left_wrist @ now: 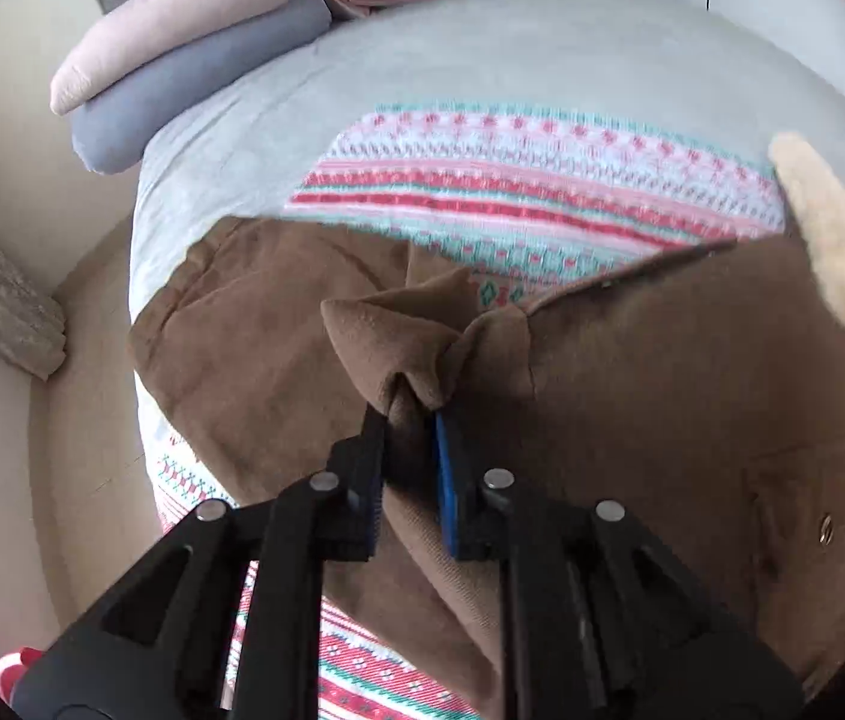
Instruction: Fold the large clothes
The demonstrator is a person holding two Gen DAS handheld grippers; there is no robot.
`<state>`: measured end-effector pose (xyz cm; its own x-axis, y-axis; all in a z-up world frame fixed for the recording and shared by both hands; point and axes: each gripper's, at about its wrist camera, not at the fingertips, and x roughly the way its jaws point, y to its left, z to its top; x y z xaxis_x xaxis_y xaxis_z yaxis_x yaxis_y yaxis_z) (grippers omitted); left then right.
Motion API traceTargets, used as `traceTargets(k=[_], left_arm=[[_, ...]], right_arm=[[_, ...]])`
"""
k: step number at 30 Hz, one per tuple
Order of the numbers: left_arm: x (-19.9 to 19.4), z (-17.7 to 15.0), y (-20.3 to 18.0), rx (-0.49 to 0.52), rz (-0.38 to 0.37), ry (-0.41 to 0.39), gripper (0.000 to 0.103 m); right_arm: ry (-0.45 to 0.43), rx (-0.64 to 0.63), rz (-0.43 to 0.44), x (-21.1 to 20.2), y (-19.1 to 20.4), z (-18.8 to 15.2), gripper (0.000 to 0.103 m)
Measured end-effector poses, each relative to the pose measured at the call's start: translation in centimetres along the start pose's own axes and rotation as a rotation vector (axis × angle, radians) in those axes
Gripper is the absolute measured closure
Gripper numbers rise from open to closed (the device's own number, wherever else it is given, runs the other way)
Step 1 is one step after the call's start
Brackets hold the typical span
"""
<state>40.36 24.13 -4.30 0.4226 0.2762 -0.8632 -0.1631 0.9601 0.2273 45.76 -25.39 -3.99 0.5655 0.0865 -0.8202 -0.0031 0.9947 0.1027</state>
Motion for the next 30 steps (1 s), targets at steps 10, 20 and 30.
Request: traceTargets(k=[10, 20, 30], left_arm=[[-5.2, 3.9, -6.8, 0.254, -0.126, -0.247, 0.024], [-7.1, 10.2, -20.7, 0.273, -0.408, -0.275, 0.024], [1.8, 14.9, -23.6, 0.162, -0.654, -0.192, 0.026]], right_arm=[[-0.017, -0.122, 0.018, 0.8, 1.0, 2.7, 0.025], [-0.119, -0.236, 0.168, 4.0, 9.6, 6.6, 0.025], [-0.067, -0.344, 0.130, 13.4, 11.9, 12.9, 0.042]])
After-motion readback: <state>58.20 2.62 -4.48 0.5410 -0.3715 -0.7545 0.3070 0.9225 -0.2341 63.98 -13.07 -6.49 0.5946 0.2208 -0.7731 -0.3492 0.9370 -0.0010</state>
